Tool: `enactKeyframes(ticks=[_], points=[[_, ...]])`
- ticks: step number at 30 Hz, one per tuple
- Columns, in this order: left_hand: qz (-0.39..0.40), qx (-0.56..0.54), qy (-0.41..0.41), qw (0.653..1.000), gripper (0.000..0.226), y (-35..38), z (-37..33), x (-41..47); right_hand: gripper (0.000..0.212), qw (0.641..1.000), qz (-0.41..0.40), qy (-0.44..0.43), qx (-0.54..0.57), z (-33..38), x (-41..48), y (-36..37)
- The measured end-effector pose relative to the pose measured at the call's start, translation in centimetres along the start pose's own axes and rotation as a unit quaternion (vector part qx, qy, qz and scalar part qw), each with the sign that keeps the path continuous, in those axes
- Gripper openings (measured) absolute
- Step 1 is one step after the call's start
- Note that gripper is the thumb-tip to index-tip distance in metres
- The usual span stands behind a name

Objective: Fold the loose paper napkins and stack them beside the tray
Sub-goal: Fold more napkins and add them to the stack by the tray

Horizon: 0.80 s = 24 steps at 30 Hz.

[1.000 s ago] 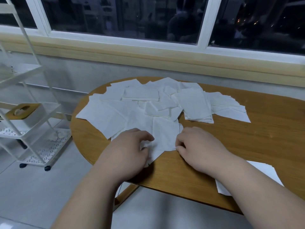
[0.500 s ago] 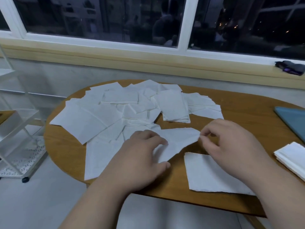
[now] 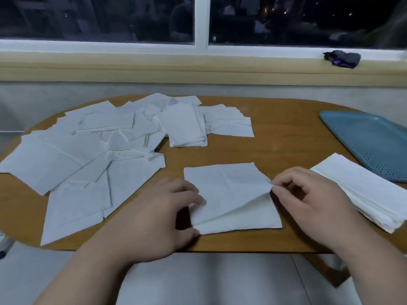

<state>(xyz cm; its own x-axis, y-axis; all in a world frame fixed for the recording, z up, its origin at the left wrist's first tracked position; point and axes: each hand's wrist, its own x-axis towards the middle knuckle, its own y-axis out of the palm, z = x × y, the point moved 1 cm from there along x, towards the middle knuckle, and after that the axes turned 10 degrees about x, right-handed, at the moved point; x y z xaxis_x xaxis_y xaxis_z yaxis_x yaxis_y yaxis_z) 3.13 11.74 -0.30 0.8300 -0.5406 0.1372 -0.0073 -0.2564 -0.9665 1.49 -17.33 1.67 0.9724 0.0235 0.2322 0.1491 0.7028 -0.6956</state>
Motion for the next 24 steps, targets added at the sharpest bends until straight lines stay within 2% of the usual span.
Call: enactKeyframes(ticks=[4,11,18,20,24], points=[[-0.005,-0.024,-0.005,1.000,0.063,0.0,-0.3,0.3,0.015,0.999,-0.030,0.029,0.030,-0.8,0.8,0.4],[-0.033,-0.024,-0.016,0.999,0.062,0.2,-2.6,2.6,0.014,0.989,-0.093,0.069,0.093,-2.1,1.8,0.3],[-0.020,-0.002,-0.025,0.999,0.063,1.0,-5.3,4.4,0.014,0.985,-0.103,0.085,0.106,-3.2,2.3,0.0],[-0.034,0.010,-0.031,0.999,0.053,1.5,-5.8,4.8,0.015,0.986,-0.102,0.089,0.102,-3.4,2.3,-0.1],[-0.059,0.029,-0.039,0.997,0.016,2.0,-6.1,5.5,0.015,0.992,-0.069,0.082,0.066,-3.5,2.1,-0.6]])
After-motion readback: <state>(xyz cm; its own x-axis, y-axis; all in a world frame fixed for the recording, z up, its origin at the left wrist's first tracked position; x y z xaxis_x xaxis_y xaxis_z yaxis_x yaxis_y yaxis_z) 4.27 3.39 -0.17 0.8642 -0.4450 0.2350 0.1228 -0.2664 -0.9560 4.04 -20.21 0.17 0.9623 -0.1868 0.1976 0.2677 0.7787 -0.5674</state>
